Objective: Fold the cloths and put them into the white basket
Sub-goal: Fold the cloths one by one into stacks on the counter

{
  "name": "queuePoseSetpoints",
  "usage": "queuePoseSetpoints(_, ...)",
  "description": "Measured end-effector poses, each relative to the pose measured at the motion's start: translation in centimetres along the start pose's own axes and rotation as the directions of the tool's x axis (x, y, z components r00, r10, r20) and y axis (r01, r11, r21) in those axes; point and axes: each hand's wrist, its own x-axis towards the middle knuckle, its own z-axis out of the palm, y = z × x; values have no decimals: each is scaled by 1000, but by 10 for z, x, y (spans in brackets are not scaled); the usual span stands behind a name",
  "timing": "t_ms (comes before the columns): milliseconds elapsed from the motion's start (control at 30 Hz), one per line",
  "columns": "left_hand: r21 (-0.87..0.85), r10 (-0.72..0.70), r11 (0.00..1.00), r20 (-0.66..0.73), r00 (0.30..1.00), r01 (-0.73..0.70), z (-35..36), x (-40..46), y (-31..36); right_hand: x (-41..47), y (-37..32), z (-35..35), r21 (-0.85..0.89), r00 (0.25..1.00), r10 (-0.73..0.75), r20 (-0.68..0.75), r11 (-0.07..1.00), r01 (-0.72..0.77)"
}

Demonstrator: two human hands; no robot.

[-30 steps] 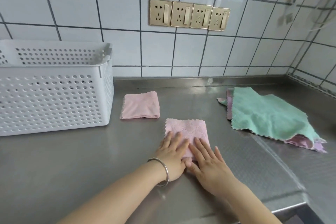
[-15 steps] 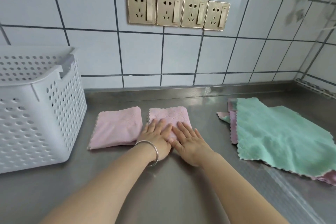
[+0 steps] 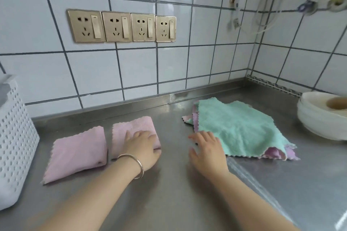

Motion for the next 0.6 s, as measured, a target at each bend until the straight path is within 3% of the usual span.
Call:
queuePoseSetpoints(133, -103, 190, 975, -86, 978, -198, 2, -6, 70, -26, 39, -19, -249, 981, 154, 120, 961, -120)
queuePoseSetpoints(233, -160, 205, 961, -136, 969, -225, 8, 2, 101, -26, 55, -24, -335, 978, 172, 122, 934, -122)
queuePoseSetpoints(400, -162, 246, 945, -220, 944, -284, 16, 12, 133, -22, 63, -34, -272, 997, 57, 50, 961, -41)
queuePoseSetpoints(533, -141, 316, 886, -511, 799, -441, 12, 19, 142, -24, 66, -47, -176, 985, -89, -148, 982, 63)
queuePoseSetpoints(600, -95, 322, 889, -565, 760, -447, 5, 18, 143, -25, 72, -57, -175, 978, -94, -187, 983, 61)
